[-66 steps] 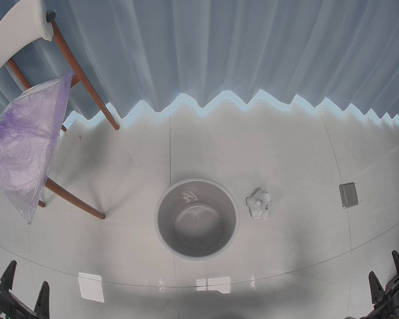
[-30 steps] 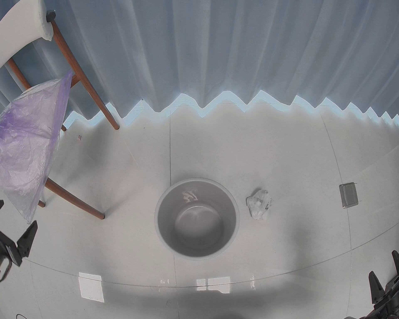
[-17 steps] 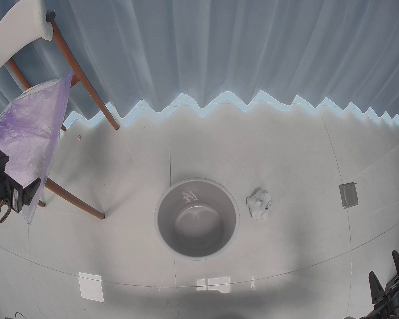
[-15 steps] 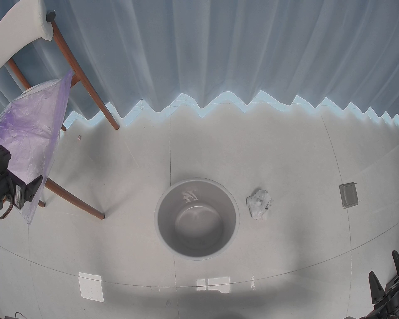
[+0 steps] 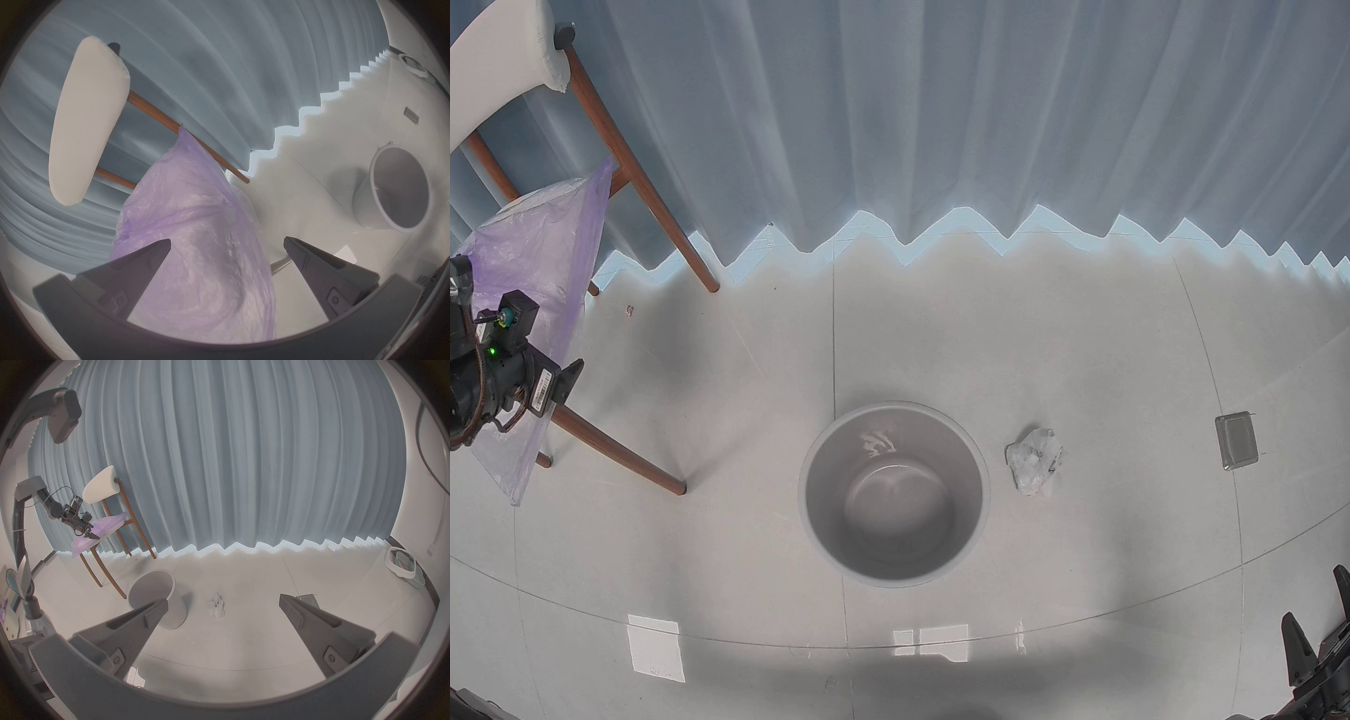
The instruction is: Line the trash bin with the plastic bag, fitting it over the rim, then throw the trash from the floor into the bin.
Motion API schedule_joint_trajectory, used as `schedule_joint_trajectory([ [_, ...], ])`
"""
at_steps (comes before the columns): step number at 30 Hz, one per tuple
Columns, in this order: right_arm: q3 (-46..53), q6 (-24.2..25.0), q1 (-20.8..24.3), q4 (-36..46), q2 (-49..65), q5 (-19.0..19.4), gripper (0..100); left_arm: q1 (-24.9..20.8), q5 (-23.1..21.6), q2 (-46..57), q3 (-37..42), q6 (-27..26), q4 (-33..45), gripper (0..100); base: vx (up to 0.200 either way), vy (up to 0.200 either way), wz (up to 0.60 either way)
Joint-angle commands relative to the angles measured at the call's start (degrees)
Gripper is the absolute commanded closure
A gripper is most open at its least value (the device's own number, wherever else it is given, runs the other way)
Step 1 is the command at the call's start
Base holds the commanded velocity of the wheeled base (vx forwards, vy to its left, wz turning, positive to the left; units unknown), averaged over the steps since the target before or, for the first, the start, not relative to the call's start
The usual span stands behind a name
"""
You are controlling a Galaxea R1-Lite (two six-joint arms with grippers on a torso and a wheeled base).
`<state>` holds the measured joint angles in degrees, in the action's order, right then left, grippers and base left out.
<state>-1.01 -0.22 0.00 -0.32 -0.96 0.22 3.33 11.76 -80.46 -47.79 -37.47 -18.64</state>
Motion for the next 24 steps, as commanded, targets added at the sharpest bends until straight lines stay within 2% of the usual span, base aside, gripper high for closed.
schedule_joint_trajectory([
  [1,1.0,0.0,0.0,0.0,1.0,0.0,0,0.1,0.6,-4.9,-2.0,-0.2,-0.9,0,0.000,0.000,0.00],
  [13,1.0,0.0,0.0,0.0,1.0,0.1,0,-0.3,0.9,-12.6,-9.8,-0.8,-1.8,0,0.000,0.000,0.00],
  [23,1.0,0.0,0.0,0.0,1.0,0.1,0,-0.2,1.2,-13.7,-10.6,-2.6,-2.5,0,0.000,0.000,0.00],
  [24,1.0,0.0,0.0,0.1,1.0,0.1,0,-0.1,1.2,-13.7,-10.3,-2.6,-3.1,100,0.000,0.000,0.00],
])
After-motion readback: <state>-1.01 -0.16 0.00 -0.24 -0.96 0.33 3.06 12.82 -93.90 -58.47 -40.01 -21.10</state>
